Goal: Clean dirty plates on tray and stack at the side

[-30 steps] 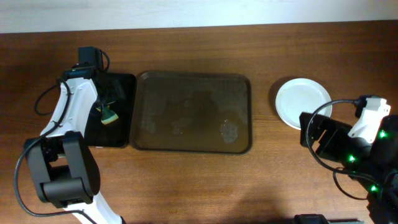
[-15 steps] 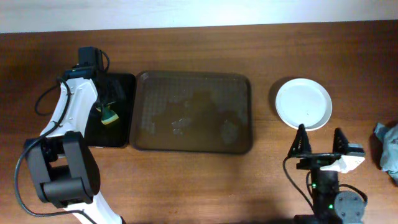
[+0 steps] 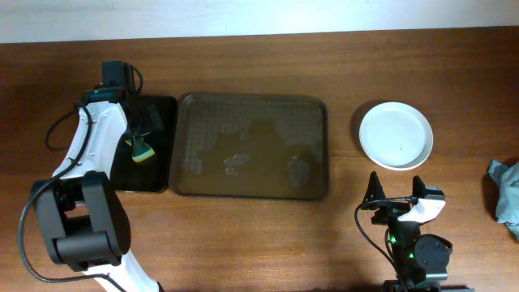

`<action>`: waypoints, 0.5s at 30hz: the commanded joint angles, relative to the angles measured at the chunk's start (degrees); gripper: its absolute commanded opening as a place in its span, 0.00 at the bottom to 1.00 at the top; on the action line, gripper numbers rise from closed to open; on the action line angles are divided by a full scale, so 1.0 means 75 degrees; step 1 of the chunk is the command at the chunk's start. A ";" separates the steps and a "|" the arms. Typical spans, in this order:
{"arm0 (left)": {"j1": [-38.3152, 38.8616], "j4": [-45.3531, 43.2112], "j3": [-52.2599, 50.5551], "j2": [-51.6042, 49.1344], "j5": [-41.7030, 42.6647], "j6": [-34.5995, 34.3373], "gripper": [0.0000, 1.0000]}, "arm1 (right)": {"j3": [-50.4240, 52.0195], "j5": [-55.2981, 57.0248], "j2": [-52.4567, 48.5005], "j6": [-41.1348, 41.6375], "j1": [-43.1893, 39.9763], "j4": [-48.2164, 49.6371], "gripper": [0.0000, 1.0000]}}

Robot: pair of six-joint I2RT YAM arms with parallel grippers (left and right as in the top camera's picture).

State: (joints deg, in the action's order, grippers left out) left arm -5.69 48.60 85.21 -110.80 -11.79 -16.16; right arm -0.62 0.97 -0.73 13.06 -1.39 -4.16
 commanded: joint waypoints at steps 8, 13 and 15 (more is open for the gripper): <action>-0.0093 -0.0423 -0.1309 0.2786 -0.0064 -0.0067 0.99 | 0.0041 -0.0096 0.0029 -0.0055 0.0035 -0.0055 0.99; -0.0093 -0.5100 -0.6866 0.7417 0.0073 0.1268 0.99 | 0.0041 -0.0093 0.0029 -0.0052 0.0035 -0.0055 0.98; -0.0093 -0.6356 -0.8513 0.9160 0.0248 0.1411 0.99 | 0.0041 -0.0093 0.0029 -0.0055 0.0035 -0.0055 0.98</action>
State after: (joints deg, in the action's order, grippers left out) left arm -6.24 7.73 28.60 -50.30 -11.51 -9.13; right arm -0.62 0.34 -0.80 13.04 -1.39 -4.27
